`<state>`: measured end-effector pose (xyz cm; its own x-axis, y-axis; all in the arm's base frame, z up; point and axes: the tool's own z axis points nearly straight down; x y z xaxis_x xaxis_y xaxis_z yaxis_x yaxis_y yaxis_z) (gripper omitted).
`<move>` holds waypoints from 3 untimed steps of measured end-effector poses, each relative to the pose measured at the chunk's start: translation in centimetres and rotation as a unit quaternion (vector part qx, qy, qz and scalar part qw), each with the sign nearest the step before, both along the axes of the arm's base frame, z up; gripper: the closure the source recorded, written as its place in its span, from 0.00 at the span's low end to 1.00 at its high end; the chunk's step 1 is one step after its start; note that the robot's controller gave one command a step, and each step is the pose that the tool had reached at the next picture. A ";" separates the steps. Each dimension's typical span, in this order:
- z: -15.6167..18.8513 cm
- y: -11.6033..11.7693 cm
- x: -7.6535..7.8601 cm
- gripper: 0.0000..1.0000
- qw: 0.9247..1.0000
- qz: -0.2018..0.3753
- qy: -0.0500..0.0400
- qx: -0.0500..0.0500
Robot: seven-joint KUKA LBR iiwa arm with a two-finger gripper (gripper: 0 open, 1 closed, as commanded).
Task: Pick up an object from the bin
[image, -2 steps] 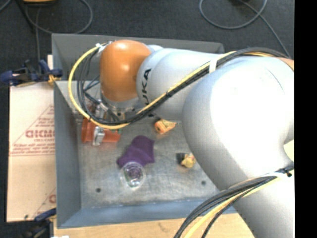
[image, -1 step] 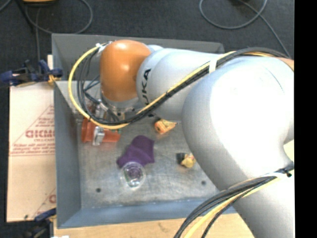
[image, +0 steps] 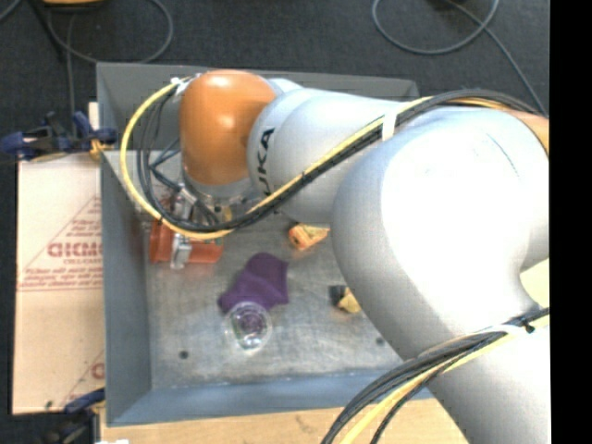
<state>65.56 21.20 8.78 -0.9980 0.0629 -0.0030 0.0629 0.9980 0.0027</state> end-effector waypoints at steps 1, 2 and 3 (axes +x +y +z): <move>8.4 0.3 0.1 1.00 1.000 -0.002 0.000 0.000; 8.4 0.3 0.1 1.00 1.000 -0.002 0.000 0.000; 13.0 0.8 -0.2 1.00 1.000 0.004 0.001 -0.001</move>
Offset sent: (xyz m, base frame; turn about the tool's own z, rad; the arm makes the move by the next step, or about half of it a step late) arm 0.0000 0.0000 0.0000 0.0000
